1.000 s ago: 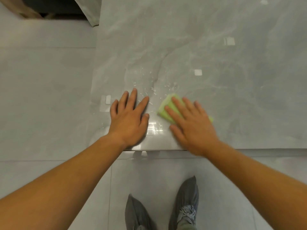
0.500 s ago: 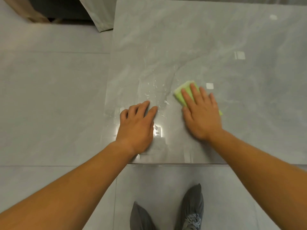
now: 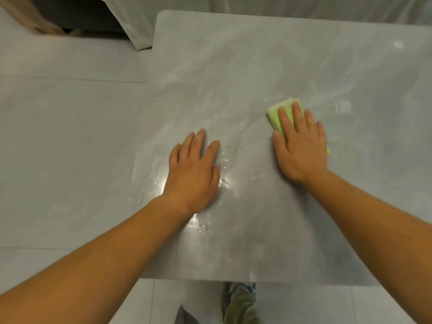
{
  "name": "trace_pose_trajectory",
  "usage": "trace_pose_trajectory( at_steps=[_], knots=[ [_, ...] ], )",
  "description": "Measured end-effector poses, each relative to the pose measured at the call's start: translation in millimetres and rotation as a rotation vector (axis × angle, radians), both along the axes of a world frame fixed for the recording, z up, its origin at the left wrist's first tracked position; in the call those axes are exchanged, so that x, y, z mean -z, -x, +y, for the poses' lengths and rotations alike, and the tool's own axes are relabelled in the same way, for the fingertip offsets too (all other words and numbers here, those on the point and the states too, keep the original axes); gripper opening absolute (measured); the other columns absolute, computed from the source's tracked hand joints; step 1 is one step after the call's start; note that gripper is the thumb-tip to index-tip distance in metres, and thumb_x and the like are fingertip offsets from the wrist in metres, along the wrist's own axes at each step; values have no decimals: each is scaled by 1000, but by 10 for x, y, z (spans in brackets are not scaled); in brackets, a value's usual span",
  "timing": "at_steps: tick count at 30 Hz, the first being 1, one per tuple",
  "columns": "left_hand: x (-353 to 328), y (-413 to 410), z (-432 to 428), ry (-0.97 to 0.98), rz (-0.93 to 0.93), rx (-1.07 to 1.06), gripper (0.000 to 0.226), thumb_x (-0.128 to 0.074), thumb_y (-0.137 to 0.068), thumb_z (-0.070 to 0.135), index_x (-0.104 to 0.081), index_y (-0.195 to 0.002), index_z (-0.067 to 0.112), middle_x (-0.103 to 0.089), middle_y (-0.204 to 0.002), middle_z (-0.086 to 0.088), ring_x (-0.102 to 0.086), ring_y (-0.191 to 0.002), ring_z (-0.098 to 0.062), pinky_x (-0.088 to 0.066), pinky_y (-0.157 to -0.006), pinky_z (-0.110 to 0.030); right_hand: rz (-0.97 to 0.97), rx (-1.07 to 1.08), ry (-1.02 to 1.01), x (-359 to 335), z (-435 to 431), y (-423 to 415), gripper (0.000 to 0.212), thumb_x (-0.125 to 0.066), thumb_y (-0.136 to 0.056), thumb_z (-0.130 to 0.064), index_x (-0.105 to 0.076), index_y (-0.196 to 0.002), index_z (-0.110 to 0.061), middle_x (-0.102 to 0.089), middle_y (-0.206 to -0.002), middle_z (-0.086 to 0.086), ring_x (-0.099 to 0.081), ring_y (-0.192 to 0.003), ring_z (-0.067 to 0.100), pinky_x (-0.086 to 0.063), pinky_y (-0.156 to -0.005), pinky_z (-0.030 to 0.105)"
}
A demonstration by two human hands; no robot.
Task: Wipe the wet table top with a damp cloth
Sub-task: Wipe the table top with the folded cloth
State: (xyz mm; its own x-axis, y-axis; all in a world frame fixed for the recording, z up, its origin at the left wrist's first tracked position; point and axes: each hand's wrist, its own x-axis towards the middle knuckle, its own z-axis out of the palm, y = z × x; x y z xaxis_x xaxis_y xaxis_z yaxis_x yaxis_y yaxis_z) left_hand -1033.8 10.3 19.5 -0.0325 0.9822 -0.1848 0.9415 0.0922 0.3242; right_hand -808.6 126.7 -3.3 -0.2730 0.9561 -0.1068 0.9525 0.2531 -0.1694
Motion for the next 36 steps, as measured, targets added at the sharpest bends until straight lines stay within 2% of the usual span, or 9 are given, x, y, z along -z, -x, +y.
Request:
trace_pose_trajectory(
  at_steps=[2, 8, 14, 16, 21, 24, 28, 34, 36],
  knots=[
    [-13, 17, 228, 0, -7, -36, 49, -35, -101, 36, -27, -148, 25, -6, -164, -11, 0, -150, -30, -3, -119, -46, 24, -47, -18, 3, 84, 132, 62, -22, -99, -50, -23, -157, -28, -13, -168, 7, -13, -153, 36, -9, -123, 54],
    [-54, 104, 890, 55, 27, -74, 58, -28, -101, 45, -13, -154, 28, 6, -165, -8, 9, -150, -27, 4, -119, -46, 31, -600, 20, -41, -280, -165, 57, -35, -101, -44, -27, -156, -33, -16, -167, 0, -13, -154, 29, -16, -121, 55],
    [-7, 165, 1278, 92, 95, -89, 64, -27, -96, 53, -13, -154, 29, 1, -165, -9, 7, -150, -30, 1, -119, -51, 40, -134, 16, -14, 1134, 255, 62, -20, -99, -52, -22, -157, -31, -11, -168, 3, -11, -154, 32, -6, -123, 51],
    [-15, 148, 1266, 82, 103, -98, 66, -28, -93, 54, -18, -153, 29, -5, -164, -10, 2, -150, -31, -2, -118, -51, 46, -180, -7, -10, 1081, 325, 62, -22, -99, -52, -23, -157, -29, -13, -168, 4, -12, -153, 33, -8, -123, 52],
    [-71, 195, 1359, 71, 113, -97, 59, -40, -89, 55, -35, -142, 29, -25, -157, -13, -16, -144, -35, -13, -112, -52, 26, -582, 35, -52, 845, -19, 55, -28, -102, -49, -29, -155, -34, -16, -167, -2, -13, -154, 27, -14, -123, 52],
    [-69, 250, 1480, 58, 92, -115, 59, -40, -89, 56, -35, -142, 30, -21, -157, -12, -10, -146, -33, -10, -114, -52, 20, -387, 16, -24, 1478, 141, 60, -22, -99, -52, -27, -155, -33, -17, -167, 0, -17, -153, 30, -12, -123, 52],
    [-7, 380, 1678, 125, 88, -152, 73, -29, -89, 64, -10, -153, 34, 6, -165, -7, 13, -150, -29, 2, -118, -55, 36, -125, 14, -31, 2056, 630, 64, -17, -98, -54, -20, -157, -30, -11, -168, 4, -9, -154, 32, -5, -123, 51],
    [-85, 488, 1756, 150, 134, -128, 74, -27, -86, 68, -13, -153, 38, -2, -165, -4, 3, -149, -31, -7, -115, -55, 10, -515, 32, -28, 1916, 421, 59, -21, -101, -53, -25, -156, -34, -15, -167, -1, -15, -154, 29, -11, -123, 51],
    [-71, 494, 1749, 133, 130, -132, 72, -30, -87, 66, -18, -152, 38, -7, -165, -5, -1, -149, -32, -9, -114, -55, 17, -423, 11, -17, 2178, 513, 60, -20, -99, -54, -27, -155, -33, -17, -167, 1, -18, -153, 30, -11, -123, 50]
  ],
)
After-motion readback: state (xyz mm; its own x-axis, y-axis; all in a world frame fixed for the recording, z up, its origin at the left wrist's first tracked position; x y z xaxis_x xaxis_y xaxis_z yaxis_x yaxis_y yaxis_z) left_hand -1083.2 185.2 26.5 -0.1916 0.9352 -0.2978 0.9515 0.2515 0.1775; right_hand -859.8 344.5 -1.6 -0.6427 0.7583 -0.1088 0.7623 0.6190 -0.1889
